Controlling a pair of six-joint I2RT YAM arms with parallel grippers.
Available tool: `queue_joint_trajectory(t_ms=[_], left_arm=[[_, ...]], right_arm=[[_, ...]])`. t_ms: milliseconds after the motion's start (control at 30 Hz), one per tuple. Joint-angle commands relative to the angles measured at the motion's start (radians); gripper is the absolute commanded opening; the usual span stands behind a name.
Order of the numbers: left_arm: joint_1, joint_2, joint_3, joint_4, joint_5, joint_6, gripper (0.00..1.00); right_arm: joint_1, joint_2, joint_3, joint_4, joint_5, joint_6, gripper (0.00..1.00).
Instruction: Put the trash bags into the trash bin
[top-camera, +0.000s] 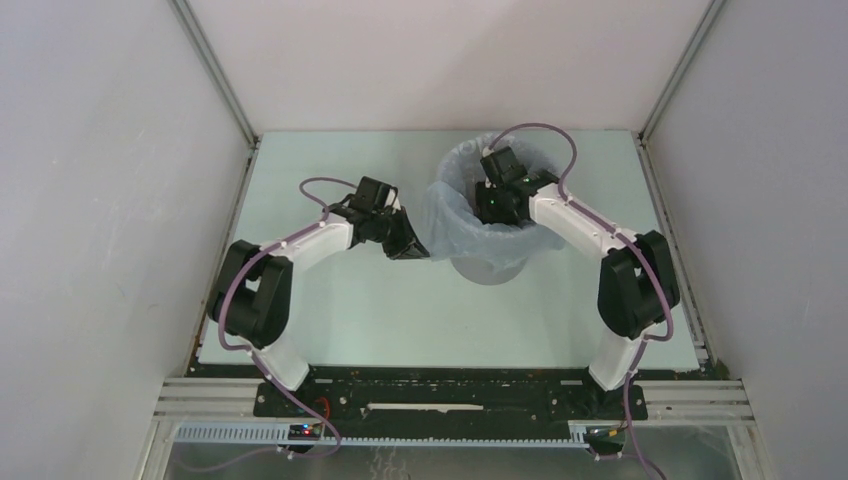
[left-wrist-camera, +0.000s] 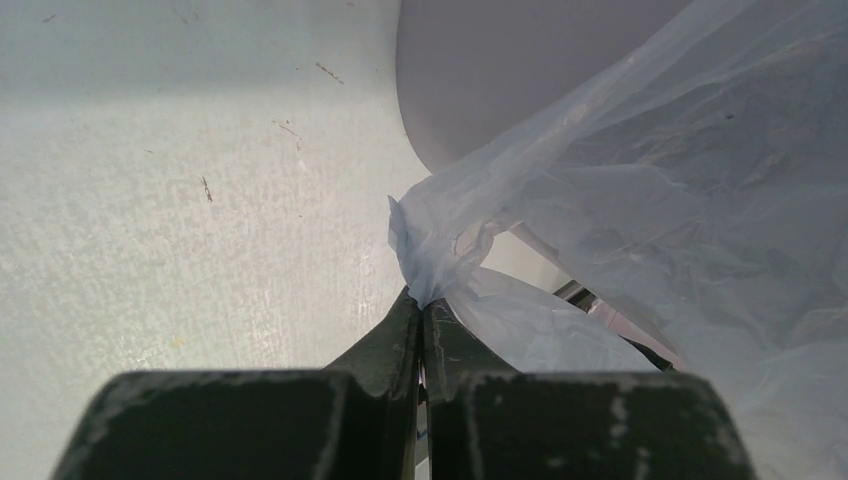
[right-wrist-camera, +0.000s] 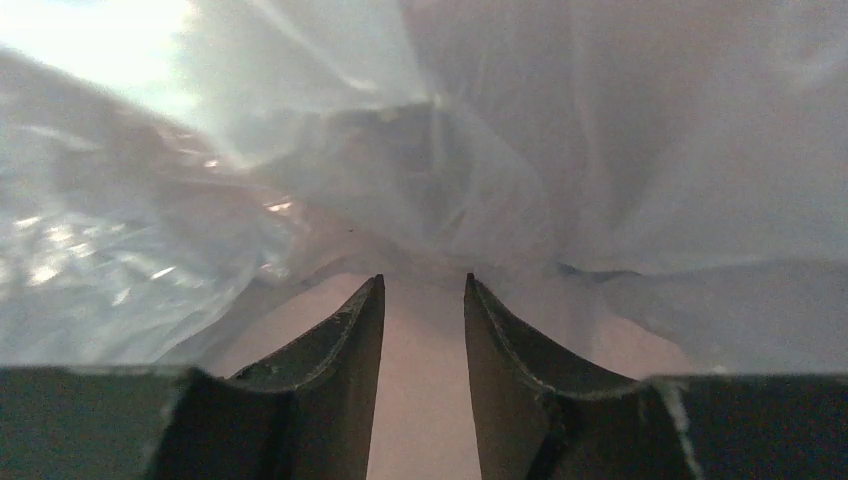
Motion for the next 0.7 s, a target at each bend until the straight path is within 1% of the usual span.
queue_joint_trajectory(t_ms=[0, 133, 200, 333, 433, 667], left_arm=[[-0.008, 0.011, 0.050, 0.005, 0.009, -0.009, 0.07], [-0.011, 0.020, 0.061, 0.008, 0.016, -0.015, 0.07], [-0.013, 0.024, 0.064, 0.009, 0.015, -0.018, 0.07], [-0.014, 0.021, 0.069, 0.009, 0.015, -0.024, 0.07], [-0.014, 0.020, 0.068, 0.009, 0.013, -0.024, 0.07], [-0.014, 0.017, 0.064, 0.002, 0.003, -0.018, 0.08]], right_arm=[[0.012, 0.017, -0.058, 0.152, 0.045, 0.035, 0.44], [0.018, 0.050, -0.085, 0.215, 0.053, 0.043, 0.44], [0.021, 0.074, -0.097, 0.242, 0.064, 0.038, 0.46], [0.019, 0.135, -0.103, 0.254, 0.072, 0.046, 0.49], [0.016, 0.174, -0.111, 0.268, 0.060, 0.052, 0.50], [0.017, 0.209, -0.119, 0.270, 0.038, 0.047, 0.51]])
